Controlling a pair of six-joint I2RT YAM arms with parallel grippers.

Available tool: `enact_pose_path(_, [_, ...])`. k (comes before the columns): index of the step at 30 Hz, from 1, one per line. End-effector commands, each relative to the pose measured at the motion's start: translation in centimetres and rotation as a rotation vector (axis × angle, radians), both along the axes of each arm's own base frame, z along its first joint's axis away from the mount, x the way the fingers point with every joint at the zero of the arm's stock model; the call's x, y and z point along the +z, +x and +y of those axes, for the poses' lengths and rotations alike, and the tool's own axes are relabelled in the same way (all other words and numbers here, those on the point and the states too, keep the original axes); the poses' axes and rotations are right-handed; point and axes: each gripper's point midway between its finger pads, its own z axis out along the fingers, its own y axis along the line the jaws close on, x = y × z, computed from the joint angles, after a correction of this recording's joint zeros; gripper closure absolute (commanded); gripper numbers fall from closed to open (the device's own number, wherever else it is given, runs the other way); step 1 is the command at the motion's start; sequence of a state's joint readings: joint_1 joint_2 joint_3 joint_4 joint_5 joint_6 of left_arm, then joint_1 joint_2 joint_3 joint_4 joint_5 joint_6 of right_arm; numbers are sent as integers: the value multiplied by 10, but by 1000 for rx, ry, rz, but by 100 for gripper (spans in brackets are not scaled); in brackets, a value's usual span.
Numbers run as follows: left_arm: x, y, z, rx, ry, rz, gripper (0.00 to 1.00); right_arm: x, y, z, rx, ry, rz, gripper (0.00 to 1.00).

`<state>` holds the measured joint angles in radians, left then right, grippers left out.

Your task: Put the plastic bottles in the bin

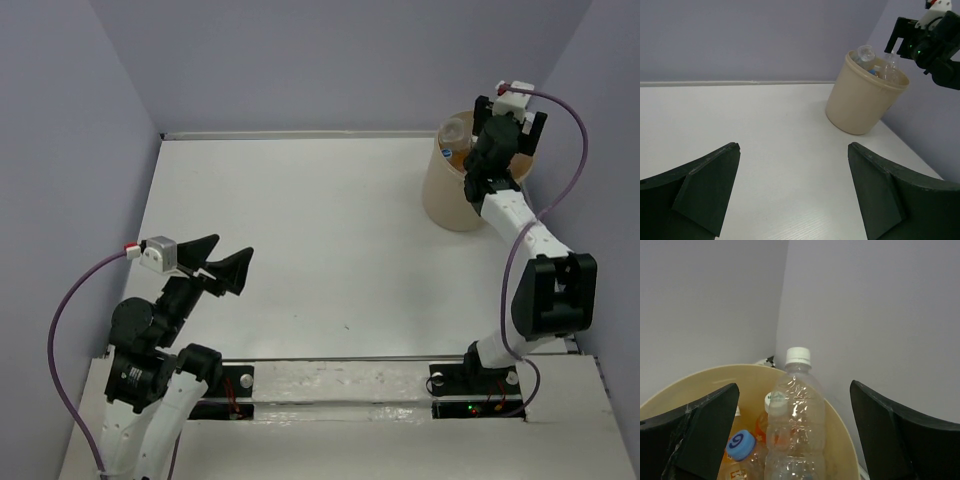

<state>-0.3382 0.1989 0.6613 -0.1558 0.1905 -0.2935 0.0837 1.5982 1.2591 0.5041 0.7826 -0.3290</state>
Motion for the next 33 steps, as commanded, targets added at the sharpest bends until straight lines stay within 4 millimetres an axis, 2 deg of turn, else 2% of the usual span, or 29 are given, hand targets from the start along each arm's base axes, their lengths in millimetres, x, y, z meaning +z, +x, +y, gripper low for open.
enact_pose_path(1, [4,6,0,6,2,-10,1,25,-25,3,24,163,-136,1])
enact_pose_path(2, [4,6,0,8,2,-8,1,25,-28,4,33,184,-140,0])
enact_pose_path(3, [3,8,0,11,4,-4,1,37,-37,7,53,214,-174,0])
enact_pose_path(5, [2,9,1,17,3,1,1,42,-45,14,93,338,-244,0])
enact_pose_path(6, [1,11,1,20,4,4,1,36,-46,26,157,385,-215,0])
enact_pose_path(7, [1,11,1,21,4,8,1,40,-51,35,212,436,-228,0])
enact_pose_path(8, [1,13,1,24,5,11,1,50,-62,60,356,532,-252,0])
enact_pose_path(10, [1,13,2,29,4,10,1,63,-80,95,547,682,-297,0])
enact_pose_path(11, [3,13,2,29,3,2,1,86,-105,112,676,697,-341,0])
enact_pose_path(12, [5,12,3,31,1,-6,1,79,-117,145,851,733,-300,0])
enact_pose_path(13, [8,11,3,30,-5,-18,1,99,-145,160,959,782,-351,0])
enact_pose_path(14, [12,10,4,32,-18,-27,1,90,-156,171,1021,809,-323,0])
enact_pose_path(16, [19,7,5,33,-40,-48,1,98,-189,195,1189,813,-294,0])
enact_pose_path(17, [27,4,5,30,-50,-65,1,111,-215,200,1256,786,-319,0])
enact_pose_path(20, [45,-3,5,14,-83,-88,1,126,-263,216,1414,717,-318,0])
enact_pose_path(21, [60,-10,5,5,-96,-120,1,128,-276,218,1436,710,-311,0])
enact_pose_path(22, [68,-13,5,-5,-104,-129,1,140,-304,220,1490,662,-342,0])
enact_pose_path(23, [83,-21,7,-7,-118,-162,1,141,-315,221,1503,650,-338,0])
enact_pose_path(24, [90,-23,8,-6,-123,-173,1,147,-336,221,1529,617,-370,0])
enact_pose_path(25, [96,-27,9,-8,-135,-181,1,149,-345,220,1540,599,-387,0])
enact_pose_path(26, [107,-34,11,-8,-147,-206,1,142,-349,220,1529,615,-367,0])
enact_pose_path(29, [122,-46,14,-19,-169,-236,1,136,-367,215,1518,571,-401,0])
enact_pose_path(33, [132,-48,13,-28,-187,-243,1,132,-370,209,1479,560,-417,0])
